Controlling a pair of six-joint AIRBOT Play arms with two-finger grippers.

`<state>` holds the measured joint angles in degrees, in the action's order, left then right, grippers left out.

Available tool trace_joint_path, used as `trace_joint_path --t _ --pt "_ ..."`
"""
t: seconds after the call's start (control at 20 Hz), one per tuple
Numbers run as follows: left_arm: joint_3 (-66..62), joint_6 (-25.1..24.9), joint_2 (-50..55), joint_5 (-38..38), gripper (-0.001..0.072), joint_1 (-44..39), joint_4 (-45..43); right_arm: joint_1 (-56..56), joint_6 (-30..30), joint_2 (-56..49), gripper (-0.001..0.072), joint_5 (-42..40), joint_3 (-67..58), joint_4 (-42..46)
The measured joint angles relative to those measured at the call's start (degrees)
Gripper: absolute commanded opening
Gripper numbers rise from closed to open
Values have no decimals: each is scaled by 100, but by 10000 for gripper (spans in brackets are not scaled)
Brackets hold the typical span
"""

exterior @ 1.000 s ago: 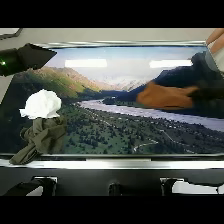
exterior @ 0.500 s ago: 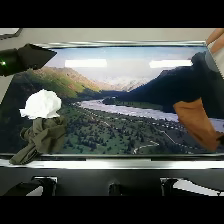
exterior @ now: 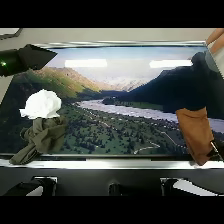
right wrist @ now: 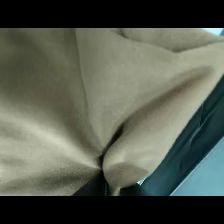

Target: Fold the shirts.

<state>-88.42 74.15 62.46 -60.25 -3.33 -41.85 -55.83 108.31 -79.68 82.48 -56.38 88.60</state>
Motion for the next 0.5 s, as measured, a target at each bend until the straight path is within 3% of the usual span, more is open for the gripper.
trace_joint_path --t 0.1,0.15,0.25,0.3,0.5 --pt "0 0 0 0 25 0 0 0 63 13 48 -28 59 4" --pt "0 2 0 0 25 0 2 0 103 13 139 -39 79 -2" --pt "0 0 0 0 25 2 2 0 157 20 441 -33 103 -26" --pt "0 0 0 0 25 2 2 0 170 31 523 -7 103 -48" --pt "0 0 0 4 25 2 2 0 107 236 560 210 -149 68"
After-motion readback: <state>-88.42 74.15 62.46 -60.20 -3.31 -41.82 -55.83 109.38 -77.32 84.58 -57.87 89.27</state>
